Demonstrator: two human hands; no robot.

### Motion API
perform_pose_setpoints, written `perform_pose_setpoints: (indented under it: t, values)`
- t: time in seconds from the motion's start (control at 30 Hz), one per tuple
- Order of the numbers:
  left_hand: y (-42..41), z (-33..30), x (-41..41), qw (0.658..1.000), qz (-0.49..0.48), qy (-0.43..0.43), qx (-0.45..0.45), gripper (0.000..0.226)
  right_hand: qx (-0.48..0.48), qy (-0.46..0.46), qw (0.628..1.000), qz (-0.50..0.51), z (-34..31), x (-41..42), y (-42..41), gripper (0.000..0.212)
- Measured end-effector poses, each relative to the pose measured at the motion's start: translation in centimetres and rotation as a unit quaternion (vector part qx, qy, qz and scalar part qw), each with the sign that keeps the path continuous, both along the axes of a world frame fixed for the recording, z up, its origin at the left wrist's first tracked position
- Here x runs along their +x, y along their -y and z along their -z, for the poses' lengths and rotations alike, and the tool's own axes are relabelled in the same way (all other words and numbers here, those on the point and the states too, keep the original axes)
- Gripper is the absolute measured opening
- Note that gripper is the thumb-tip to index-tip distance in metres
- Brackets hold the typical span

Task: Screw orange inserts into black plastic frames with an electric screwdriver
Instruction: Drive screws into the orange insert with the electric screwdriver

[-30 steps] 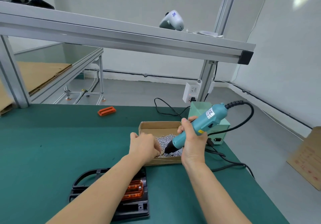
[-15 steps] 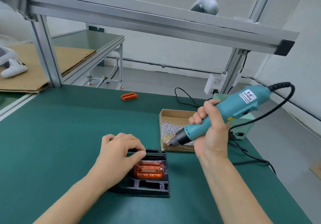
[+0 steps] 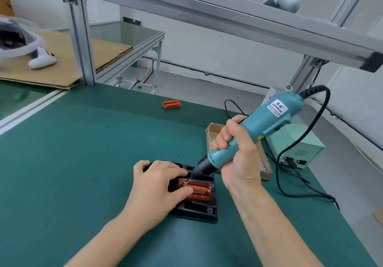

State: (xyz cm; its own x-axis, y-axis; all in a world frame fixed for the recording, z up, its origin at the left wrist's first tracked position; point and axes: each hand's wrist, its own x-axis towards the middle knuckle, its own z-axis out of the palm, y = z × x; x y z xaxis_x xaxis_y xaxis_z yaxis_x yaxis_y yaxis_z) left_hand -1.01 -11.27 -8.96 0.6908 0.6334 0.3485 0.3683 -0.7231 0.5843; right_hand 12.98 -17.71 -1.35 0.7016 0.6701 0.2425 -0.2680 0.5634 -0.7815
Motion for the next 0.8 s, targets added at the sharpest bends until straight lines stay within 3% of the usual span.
perform_pose_setpoints:
  t: [0.2, 0.5, 0.63, 0.8]
  values:
    - [-0.4, -0.2, 0.5, 1.0, 0.007, 0.014, -0.01, 0.011, 0.01, 0.0, 1.0, -0.001, -0.4, -0.2, -0.1, 0.013]
    - [-2.1, -0.9, -0.6, 0.999, -0.031, 0.031, 0.023, 0.012, -0.007, 0.027, 1.0, -0.007, 0.2, -0.1, -0.5, 0.015]
    - [-1.9, -0.8, -0.1, 0.997, -0.017, 0.012, 0.073, 0.01, -0.019, 0.063, 0.998, -0.004, 1.2, -0.5, -1.0, 0.016]
    - [-2.1, -0.8, 0.2, 0.998, 0.007, 0.01, 0.068, 0.009, -0.02, 0.061, 0.998, -0.01, 1.4, -0.5, -1.2, 0.017]
